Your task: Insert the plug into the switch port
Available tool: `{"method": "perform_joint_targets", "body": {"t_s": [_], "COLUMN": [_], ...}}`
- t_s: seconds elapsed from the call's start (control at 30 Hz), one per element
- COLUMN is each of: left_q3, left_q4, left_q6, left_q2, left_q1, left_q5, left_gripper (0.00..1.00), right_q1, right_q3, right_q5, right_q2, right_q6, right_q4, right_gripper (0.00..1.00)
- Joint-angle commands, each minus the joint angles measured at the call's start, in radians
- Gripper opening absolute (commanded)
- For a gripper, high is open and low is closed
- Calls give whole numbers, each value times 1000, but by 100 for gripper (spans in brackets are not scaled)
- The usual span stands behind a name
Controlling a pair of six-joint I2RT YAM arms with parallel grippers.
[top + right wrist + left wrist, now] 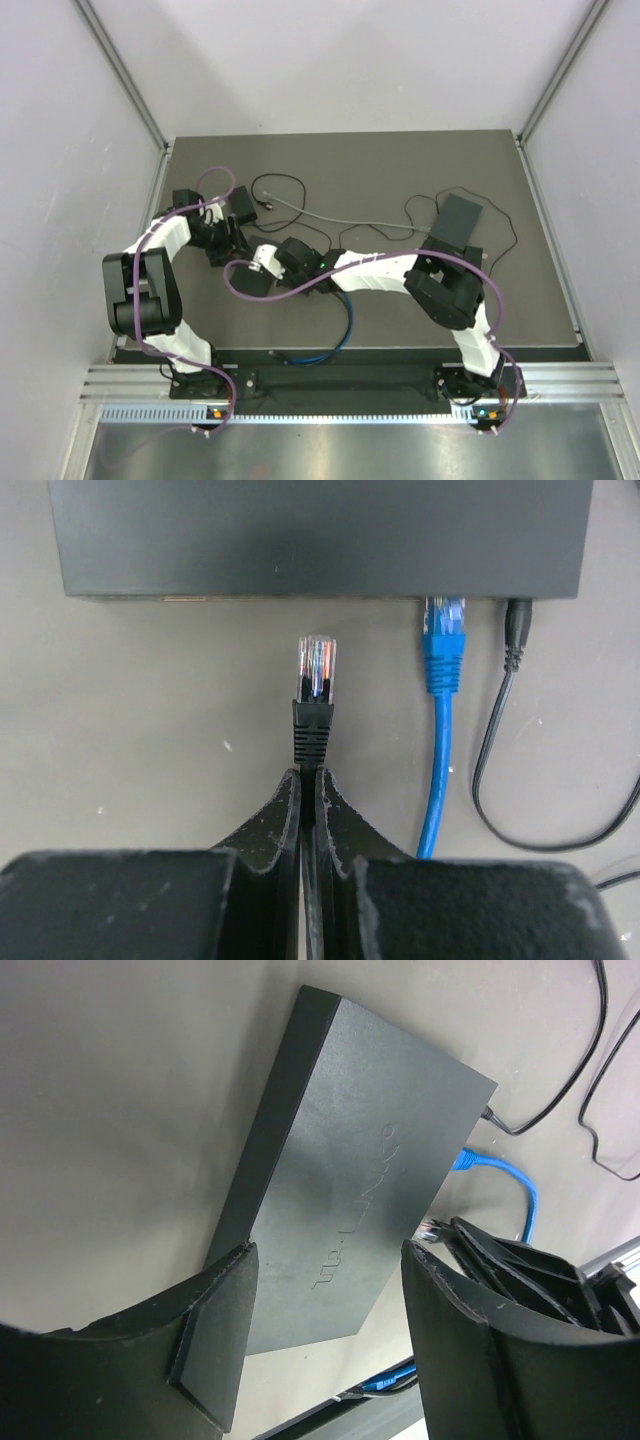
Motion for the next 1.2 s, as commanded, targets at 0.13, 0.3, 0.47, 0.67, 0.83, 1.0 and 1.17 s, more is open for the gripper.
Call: {"method": "perform_joint_targets", "body": {"t_s": [0.13, 0.3, 0.47, 0.67, 0.83, 1.0, 1.17], "left_q3": [-41, -55, -54, -54, -52, -55, -60], "left_q4": [55, 64, 66, 67, 69, 73, 79], "left_q6": [-10, -10, -13, -10, -13, -18, -27], "left_q2": [13, 7, 18, 33, 38, 44, 55], "left_q1": [7, 7, 7, 5, 5, 4, 2], "left_q5": [-29, -44, -41, -39, -27, -4, 7], "left_gripper": [64, 63, 63, 63, 63, 64, 64], "right_q1": [13, 14, 13, 11, 14, 19, 42], "right_q3": [94, 139, 159, 154, 208, 248, 223], "right_q5": [26, 52, 75, 105, 103, 100, 62], "right_q2": [56, 86, 100, 100, 122, 146, 123], "right_q6": [27, 44, 52, 52, 46, 32, 10], "right_q4": [-31, -61, -77, -94, -124, -158, -146], "right_gripper": [0, 0, 0, 0, 0, 0, 0]}}
